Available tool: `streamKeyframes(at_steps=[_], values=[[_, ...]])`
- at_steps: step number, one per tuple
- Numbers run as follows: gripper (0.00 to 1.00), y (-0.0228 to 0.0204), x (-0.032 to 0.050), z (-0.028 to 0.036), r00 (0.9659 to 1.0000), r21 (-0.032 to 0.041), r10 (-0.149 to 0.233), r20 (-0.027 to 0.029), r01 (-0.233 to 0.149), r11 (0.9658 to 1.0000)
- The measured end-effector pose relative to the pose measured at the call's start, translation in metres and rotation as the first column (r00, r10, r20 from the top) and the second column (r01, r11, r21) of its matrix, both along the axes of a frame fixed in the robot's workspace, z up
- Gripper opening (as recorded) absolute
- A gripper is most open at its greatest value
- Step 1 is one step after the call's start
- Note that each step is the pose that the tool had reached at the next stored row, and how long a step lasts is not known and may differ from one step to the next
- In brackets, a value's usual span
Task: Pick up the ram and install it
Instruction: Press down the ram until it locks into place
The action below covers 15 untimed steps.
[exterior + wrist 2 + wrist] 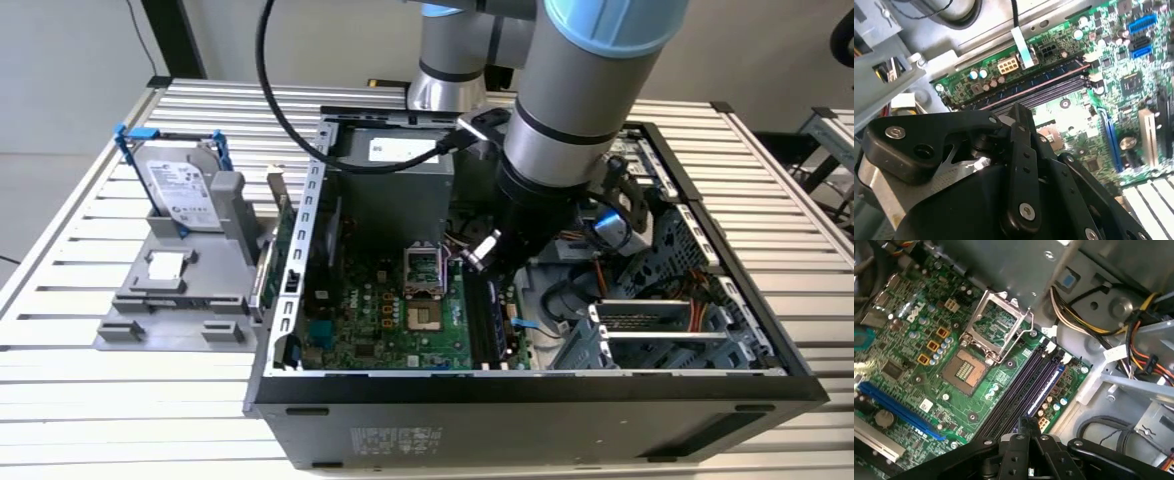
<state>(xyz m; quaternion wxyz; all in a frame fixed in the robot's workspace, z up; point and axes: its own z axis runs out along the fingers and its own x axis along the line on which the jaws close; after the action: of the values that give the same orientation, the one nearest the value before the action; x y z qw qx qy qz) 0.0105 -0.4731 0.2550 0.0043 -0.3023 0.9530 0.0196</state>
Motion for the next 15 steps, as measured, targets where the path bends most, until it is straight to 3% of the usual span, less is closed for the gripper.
streamKeyframes(at_steps=[3, 6, 12, 15], values=[[0.0, 0.0, 0.0, 0.0, 0.9985, -0.0001, 0.055, 0.0007, -0.055, 0.9985], [0.0, 0.0, 0.0, 0.0, 0.994, -0.0002, 0.109, 0.0015, -0.109, 0.994], [0.0, 0.0, 0.0001, 0.0, 0.9792, -0.0002, 0.203, 0.0024, -0.203, 0.9792], [0.0, 0.0, 0.0002, 0.0, 0.9696, -0.0002, 0.245, 0.0024, -0.245, 0.9696]])
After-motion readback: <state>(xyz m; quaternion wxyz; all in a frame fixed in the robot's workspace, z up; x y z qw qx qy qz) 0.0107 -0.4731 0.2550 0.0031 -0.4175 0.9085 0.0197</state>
